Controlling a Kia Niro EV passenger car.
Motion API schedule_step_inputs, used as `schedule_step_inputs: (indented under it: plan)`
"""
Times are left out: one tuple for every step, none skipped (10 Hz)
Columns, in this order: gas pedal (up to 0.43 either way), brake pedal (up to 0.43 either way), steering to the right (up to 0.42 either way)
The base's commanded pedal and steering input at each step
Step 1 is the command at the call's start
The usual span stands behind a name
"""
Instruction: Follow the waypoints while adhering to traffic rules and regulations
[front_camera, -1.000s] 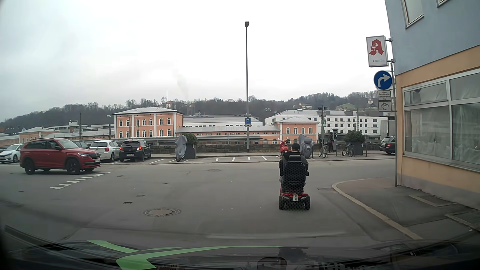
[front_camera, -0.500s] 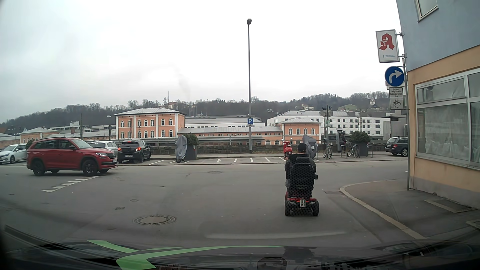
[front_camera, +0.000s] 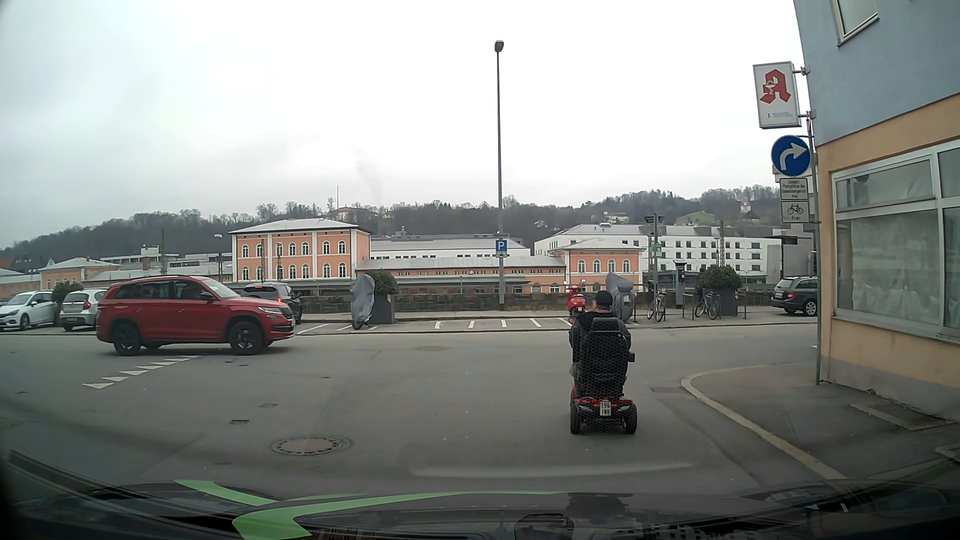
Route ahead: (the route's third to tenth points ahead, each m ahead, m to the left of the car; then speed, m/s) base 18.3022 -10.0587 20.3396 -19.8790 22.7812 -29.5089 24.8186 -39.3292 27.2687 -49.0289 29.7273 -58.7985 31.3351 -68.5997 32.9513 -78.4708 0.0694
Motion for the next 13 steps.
schedule_step_inputs:
  plan:
    - [0.0, 0.384, -0.052]
    - [0.0, 0.372, -0.052]
    - [0.0, 0.366, -0.052]
    - [0.0, 0.366, -0.052]
    - [0.0, 0.366, -0.052]
    - [0.0, 0.36, -0.051]
    - [0.0, 0.36, -0.052]
    - [0.0, 0.354, -0.052]
    - [0.0, 0.329, -0.051]
    - [0.0, 0.299, -0.052]
    - [0.0, 0.226, -0.051]
    - [0.0, 0.006, -0.051]
    - [0.0, 0.0, -0.051]
